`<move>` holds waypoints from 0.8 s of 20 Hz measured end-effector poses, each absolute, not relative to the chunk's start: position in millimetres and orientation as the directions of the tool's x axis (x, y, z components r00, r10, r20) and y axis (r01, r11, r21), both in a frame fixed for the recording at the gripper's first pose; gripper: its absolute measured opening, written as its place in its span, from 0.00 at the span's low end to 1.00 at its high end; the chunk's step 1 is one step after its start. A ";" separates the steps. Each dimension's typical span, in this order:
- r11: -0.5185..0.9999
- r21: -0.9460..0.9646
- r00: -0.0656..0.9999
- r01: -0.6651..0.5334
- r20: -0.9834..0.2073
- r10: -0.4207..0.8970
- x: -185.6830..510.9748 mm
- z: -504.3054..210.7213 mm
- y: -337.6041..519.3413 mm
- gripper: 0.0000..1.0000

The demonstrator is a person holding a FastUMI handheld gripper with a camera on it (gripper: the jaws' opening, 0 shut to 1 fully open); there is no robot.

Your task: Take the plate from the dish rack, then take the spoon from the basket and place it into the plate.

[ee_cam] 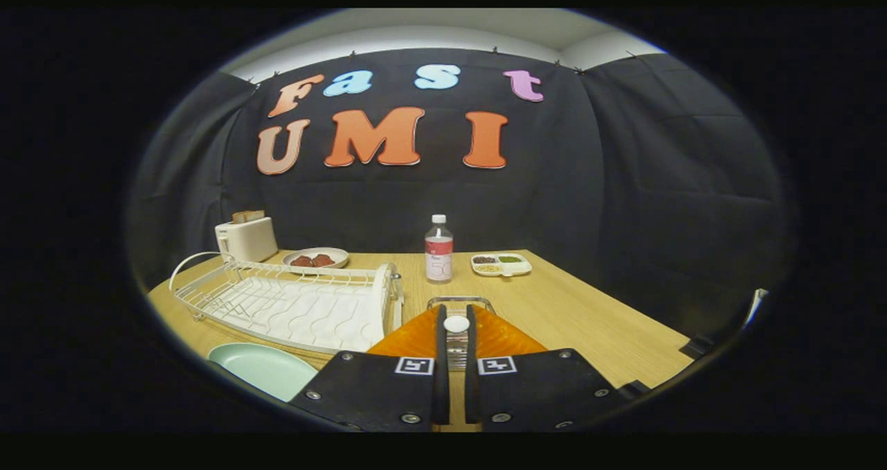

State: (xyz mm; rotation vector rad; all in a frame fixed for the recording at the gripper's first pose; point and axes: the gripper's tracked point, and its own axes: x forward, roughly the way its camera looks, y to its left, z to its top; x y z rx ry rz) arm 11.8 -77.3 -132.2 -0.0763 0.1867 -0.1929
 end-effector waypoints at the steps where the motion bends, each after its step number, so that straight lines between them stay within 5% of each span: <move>1: 0.978 -0.097 0.965 0.186 -0.166 -0.200 7.7 -126.1 -76.9 0.09; 16: 0.990 -0.113 0.995 0.079 -0.056 -0.086 -62.4 -58.3 4.9 0.09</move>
